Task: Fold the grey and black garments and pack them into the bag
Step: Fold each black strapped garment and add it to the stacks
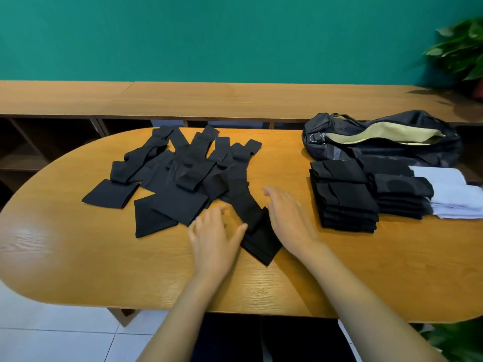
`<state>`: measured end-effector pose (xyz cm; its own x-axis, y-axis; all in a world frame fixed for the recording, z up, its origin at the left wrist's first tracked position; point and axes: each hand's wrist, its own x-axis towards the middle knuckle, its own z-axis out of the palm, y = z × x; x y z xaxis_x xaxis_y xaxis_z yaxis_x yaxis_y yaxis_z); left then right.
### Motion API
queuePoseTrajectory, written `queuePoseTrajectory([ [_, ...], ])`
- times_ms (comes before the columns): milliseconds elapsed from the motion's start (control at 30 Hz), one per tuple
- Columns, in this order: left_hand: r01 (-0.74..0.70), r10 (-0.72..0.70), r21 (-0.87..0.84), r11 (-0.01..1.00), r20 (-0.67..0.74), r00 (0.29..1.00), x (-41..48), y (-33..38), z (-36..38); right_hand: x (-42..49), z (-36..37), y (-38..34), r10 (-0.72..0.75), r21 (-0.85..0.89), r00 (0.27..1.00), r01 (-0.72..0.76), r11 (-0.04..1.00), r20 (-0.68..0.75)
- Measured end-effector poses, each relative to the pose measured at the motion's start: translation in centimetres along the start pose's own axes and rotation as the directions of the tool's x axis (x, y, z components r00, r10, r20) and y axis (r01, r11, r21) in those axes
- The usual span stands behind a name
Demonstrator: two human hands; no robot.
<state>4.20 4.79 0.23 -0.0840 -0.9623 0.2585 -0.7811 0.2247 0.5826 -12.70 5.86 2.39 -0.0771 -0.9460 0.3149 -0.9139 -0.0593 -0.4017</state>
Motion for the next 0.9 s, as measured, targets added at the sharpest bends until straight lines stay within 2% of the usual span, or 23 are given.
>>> queuePoseTrajectory([
  [67,0.016,-0.02,0.063,0.998,0.071,0.997,-1.4,0.0,0.7,-2.2,0.2,0.5,-0.002,-0.033,1.0,0.002,0.999,0.004],
  [200,-0.036,0.031,0.091,0.995,0.054,0.998,-2.4,0.9,1.4,-5.3,0.2,1.8,-0.023,-0.177,1.0,0.019,0.984,-0.018],
  [367,-0.113,0.11,0.042,0.993,0.075,0.991,-2.5,1.8,2.6,-8.6,-0.9,2.8,-0.061,-0.275,0.983,0.012,0.962,-0.171],
  [467,-0.191,0.187,0.023,0.981,0.11,0.976,-2.6,2.6,3.4,-9.7,-1.4,3.3,-0.057,-0.27,0.982,0.006,0.963,-0.179],
  [600,-0.214,0.211,0.011,0.977,0.134,0.968,-2.5,2.6,3.5,-10.1,-1.4,4.0,-0.035,-0.242,0.984,-0.008,0.97,-0.173],
  [733,-0.243,0.241,0.018,0.97,0.072,0.968,-1.3,1.6,2.4,-8.5,-1.5,3.8,-0.037,-0.193,0.983,0.002,0.981,-0.177],
  [800,-0.24,0.239,0.034,0.97,0.03,0.971,0.4,1.2,1.5,-6.5,-1.4,3.3,-0.035,-0.198,0.991,0.01,0.98,-0.126],
  [900,-0.232,0.221,0.156,0.96,0.086,0.971,3.5,0.4,0.6,-3.3,-0.6,2.3,-0.016,-0.173,0.992,0.038,0.984,0.126],
])
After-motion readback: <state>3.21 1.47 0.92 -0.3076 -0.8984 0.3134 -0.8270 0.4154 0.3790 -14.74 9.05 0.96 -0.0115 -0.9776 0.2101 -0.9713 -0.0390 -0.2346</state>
